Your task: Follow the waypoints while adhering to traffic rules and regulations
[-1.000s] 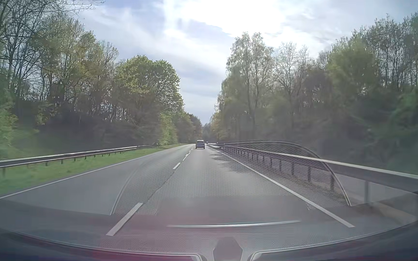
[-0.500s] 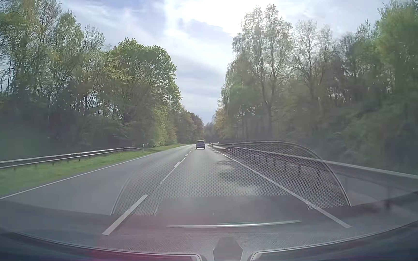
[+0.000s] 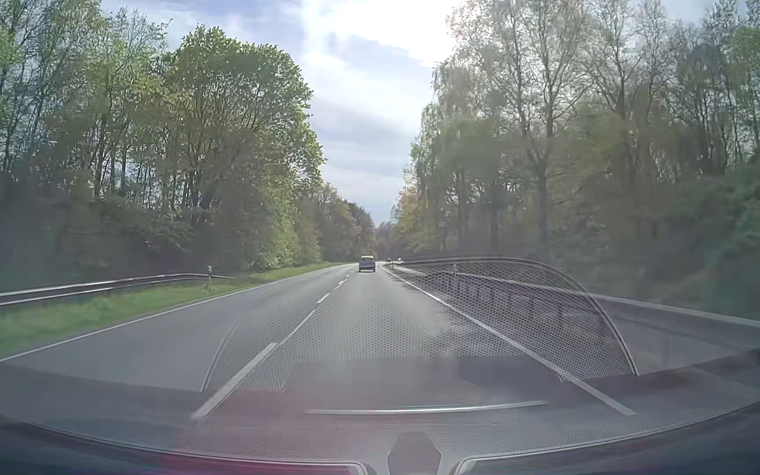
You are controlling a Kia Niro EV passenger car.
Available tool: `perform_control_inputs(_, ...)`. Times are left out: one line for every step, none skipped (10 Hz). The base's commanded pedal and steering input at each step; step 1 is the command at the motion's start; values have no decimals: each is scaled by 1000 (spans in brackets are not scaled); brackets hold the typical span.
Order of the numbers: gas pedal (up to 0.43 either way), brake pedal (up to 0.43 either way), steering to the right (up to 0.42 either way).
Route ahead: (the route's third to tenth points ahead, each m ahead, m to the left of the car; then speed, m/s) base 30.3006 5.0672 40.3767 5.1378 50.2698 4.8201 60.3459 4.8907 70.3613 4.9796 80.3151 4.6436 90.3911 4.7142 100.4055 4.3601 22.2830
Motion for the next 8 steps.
perform_control_inputs(138, 0, -9)
perform_control_inputs(138, 0, -8)
perform_control_inputs(138, 0, -8)
perform_control_inputs(138, 0, -7)
perform_control_inputs(138, 0, -6)
perform_control_inputs(138, 0, -6)
perform_control_inputs(138, 0, -5)
perform_control_inputs(138, 0, -5)
